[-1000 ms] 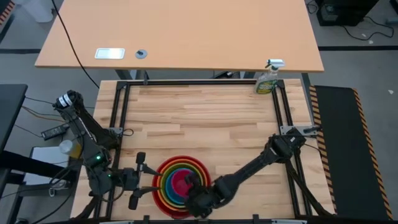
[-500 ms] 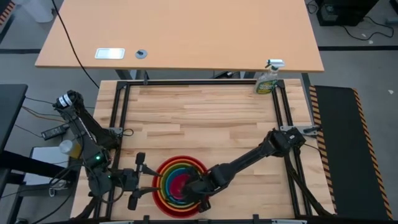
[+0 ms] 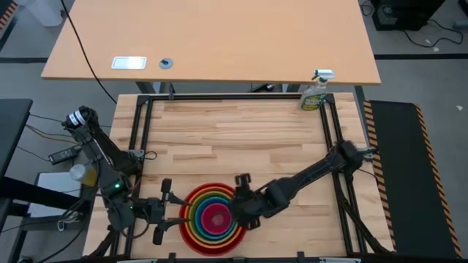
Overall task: Nest bowls inside each other
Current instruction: Return to Home Position
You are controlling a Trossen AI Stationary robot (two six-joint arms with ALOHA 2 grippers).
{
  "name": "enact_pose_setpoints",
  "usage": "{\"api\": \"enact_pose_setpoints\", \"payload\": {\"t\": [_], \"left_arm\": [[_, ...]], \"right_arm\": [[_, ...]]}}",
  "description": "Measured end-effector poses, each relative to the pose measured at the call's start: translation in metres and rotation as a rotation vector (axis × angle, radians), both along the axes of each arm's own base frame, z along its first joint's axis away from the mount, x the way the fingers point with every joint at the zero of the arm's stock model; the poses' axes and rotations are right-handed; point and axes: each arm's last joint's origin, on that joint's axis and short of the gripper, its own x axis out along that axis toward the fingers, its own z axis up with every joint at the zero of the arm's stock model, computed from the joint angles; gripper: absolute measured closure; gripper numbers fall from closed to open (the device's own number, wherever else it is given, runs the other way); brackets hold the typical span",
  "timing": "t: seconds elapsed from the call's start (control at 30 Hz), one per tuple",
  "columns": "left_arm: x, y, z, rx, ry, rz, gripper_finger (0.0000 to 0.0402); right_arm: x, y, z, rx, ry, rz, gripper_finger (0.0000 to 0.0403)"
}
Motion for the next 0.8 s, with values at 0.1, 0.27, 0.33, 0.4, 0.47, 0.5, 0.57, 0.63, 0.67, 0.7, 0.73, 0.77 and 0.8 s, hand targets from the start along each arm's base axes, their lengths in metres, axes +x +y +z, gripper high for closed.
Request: {"api": "enact_pose_setpoints", "payload": {"t": [0.1, 0.27, 0.33, 0.4, 0.47, 0.5, 0.57, 0.63, 0.67, 0.7, 0.73, 0.77, 0.8], "left_arm": [[-0.002, -0.001, 0.000, 0.021, -0.002, -0.012, 0.0197], [-0.001, 0.011, 0.010, 0.045, -0.025, -0.005, 0.0218], [-0.001, 0.021, 0.017, 0.038, -0.029, -0.009, 0.0226], [-0.003, 0.034, 0.023, 0.021, -0.022, -0.007, 0.0234], [-0.006, 0.047, 0.026, 0.003, -0.001, 0.002, 0.0241], [-0.008, 0.053, 0.027, -0.001, 0.012, 0.006, 0.0243], [-0.013, 0.062, 0.029, -0.014, 0.032, 0.009, 0.0246], [-0.018, 0.069, 0.031, -0.024, 0.046, 0.017, 0.0246], [-0.021, 0.072, 0.032, -0.028, 0.052, 0.019, 0.0247], [-0.023, 0.075, 0.032, -0.037, 0.057, 0.020, 0.0247], [-0.025, 0.077, 0.033, -0.039, 0.061, 0.021, 0.0247], [-0.027, 0.078, 0.033, -0.040, 0.064, 0.022, 0.0247], [-0.028, 0.079, 0.033, -0.042, 0.067, 0.024, 0.0247]], "right_arm": [[-0.019, -0.016, 0.002, 0.017, -0.065, -0.035, 0.0209], [-0.058, -0.052, 0.002, 0.109, -0.237, -0.078, 0.0214], [-0.074, -0.068, 0.002, 0.152, -0.294, -0.092, 0.0215], [-0.091, -0.084, 0.003, 0.189, -0.366, -0.111, 0.0217], [-0.109, -0.099, 0.001, 0.217, -0.419, -0.128, 0.0218], [-0.118, -0.106, -0.002, 0.228, -0.439, -0.136, 0.0218], [-0.135, -0.120, -0.005, 0.242, -0.493, -0.154, 0.0218], [-0.152, -0.133, -0.004, 0.256, -0.575, -0.169, 0.0218], [-0.160, -0.139, -0.005, 0.258, -0.617, -0.178, 0.0218], [-0.167, -0.145, -0.007, 0.261, -0.652, -0.185, 0.0218], [-0.175, -0.151, -0.008, 0.267, -0.685, -0.186, 0.0218], [-0.182, -0.157, -0.011, 0.273, -0.712, -0.185, 0.0218], [-0.189, -0.162, -0.012, 0.280, -0.746, -0.184, 0.0218]]}}
